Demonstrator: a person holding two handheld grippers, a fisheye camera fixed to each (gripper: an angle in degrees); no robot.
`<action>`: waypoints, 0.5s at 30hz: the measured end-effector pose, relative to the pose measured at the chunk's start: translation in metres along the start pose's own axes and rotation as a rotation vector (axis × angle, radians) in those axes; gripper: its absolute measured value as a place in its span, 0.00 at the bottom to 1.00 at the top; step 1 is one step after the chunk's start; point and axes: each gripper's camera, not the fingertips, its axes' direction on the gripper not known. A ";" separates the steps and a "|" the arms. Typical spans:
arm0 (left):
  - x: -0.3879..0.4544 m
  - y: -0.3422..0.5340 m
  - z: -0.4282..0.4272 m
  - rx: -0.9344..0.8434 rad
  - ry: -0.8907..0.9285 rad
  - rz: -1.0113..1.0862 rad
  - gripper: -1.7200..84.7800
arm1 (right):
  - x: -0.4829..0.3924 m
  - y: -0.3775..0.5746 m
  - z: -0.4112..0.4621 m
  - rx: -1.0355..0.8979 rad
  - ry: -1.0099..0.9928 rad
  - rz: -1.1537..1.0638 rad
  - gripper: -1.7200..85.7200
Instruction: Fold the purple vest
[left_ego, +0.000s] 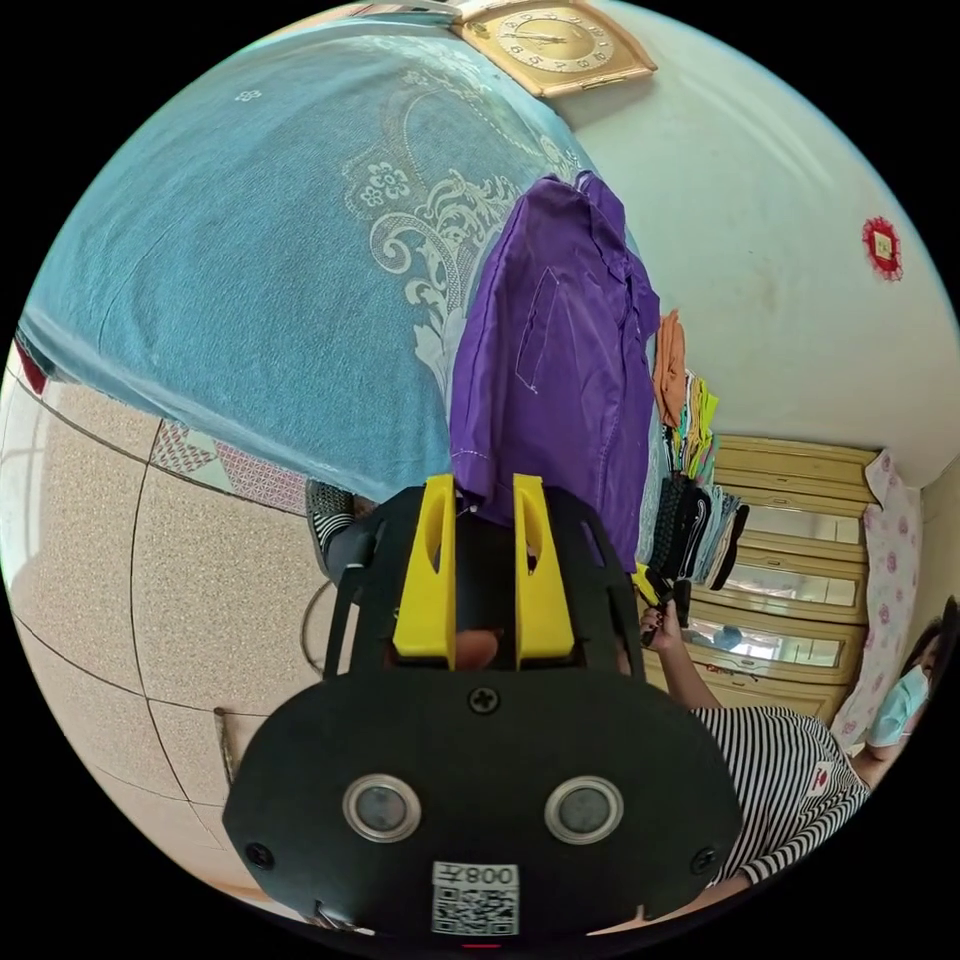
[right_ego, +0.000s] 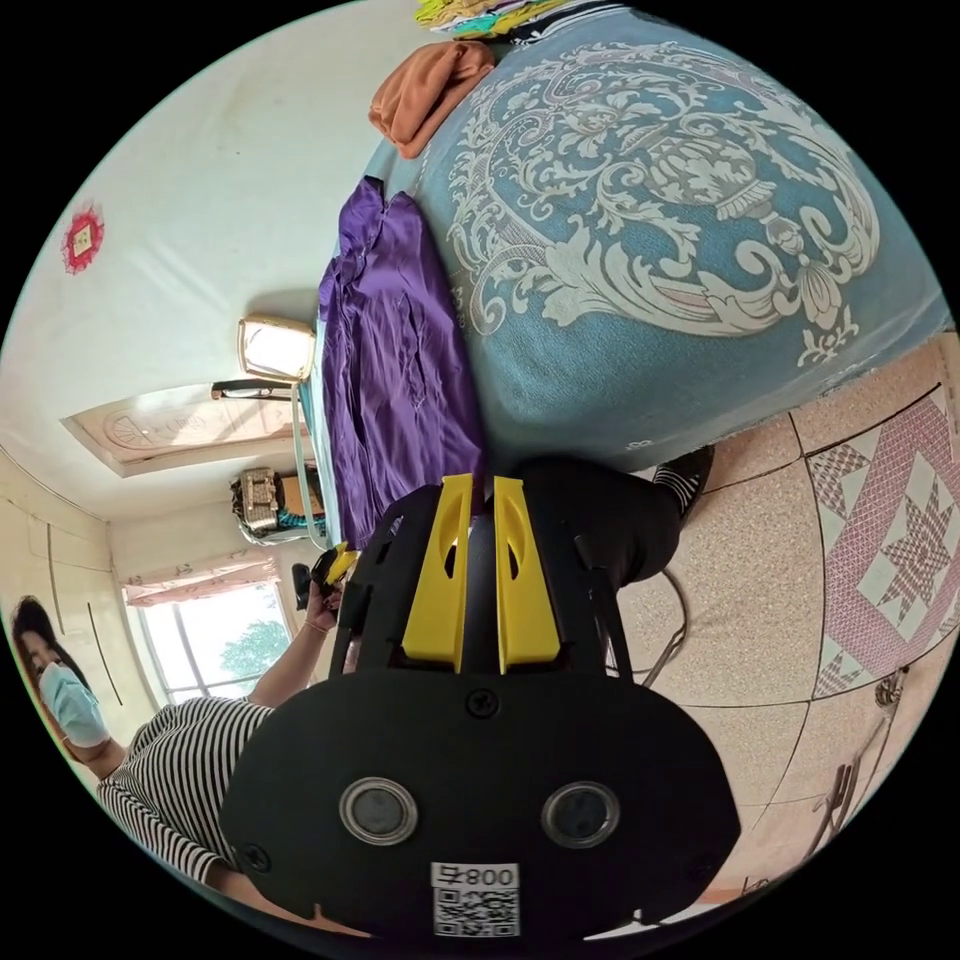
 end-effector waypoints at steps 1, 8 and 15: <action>0.000 0.002 0.001 0.000 0.002 -0.008 0.11 | 0.001 0.001 0.002 -0.006 0.001 -0.001 0.08; 0.007 0.015 0.000 -0.006 -0.011 0.015 0.10 | -0.005 0.006 0.013 -0.029 0.021 -0.031 0.10; -0.005 0.029 -0.014 0.048 0.077 -0.015 0.15 | -0.011 0.014 0.022 -0.047 0.029 -0.062 0.10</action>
